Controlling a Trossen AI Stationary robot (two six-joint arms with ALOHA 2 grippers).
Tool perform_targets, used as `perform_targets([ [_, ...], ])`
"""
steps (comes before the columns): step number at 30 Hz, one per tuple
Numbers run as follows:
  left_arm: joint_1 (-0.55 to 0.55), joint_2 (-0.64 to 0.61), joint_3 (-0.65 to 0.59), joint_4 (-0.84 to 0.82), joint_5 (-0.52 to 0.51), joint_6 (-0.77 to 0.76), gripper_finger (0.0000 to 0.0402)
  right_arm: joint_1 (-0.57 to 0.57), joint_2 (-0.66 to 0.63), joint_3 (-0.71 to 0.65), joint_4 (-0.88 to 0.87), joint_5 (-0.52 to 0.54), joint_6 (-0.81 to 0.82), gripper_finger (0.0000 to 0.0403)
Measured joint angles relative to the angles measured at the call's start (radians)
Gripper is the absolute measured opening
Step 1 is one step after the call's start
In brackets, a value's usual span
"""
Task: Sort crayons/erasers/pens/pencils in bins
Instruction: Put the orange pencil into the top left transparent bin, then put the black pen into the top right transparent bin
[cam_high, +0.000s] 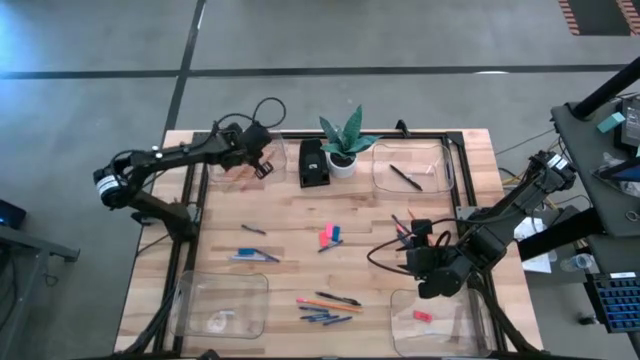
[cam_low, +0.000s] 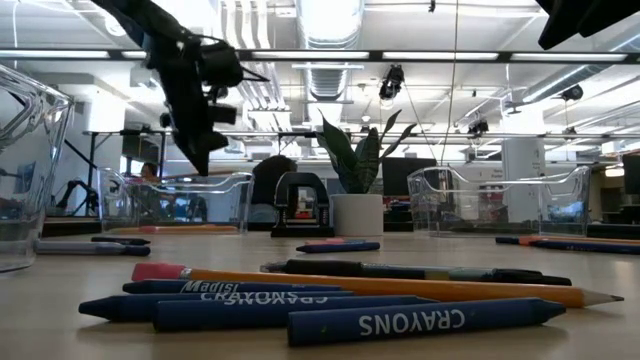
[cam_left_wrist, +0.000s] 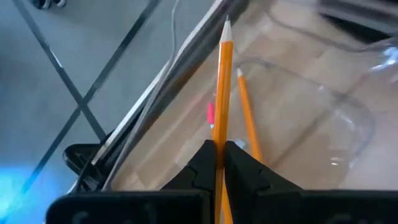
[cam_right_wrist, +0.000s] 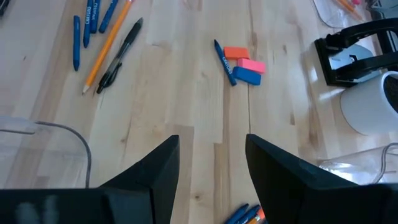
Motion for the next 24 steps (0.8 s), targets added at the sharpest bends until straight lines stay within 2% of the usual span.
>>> perform_targets([
  [9, 0.018, 0.035, -0.075, 0.038, 0.022, 0.000, 0.0003, 0.000, 0.000, -0.001, 0.000, 0.000, 0.000, 0.0176],
  [24, 0.018, 0.105, -0.081, 0.046, 0.046, -0.002, 0.0001, 0.000, 0.000, -0.002, 0.001, 0.000, 0.000, 0.0176],
])
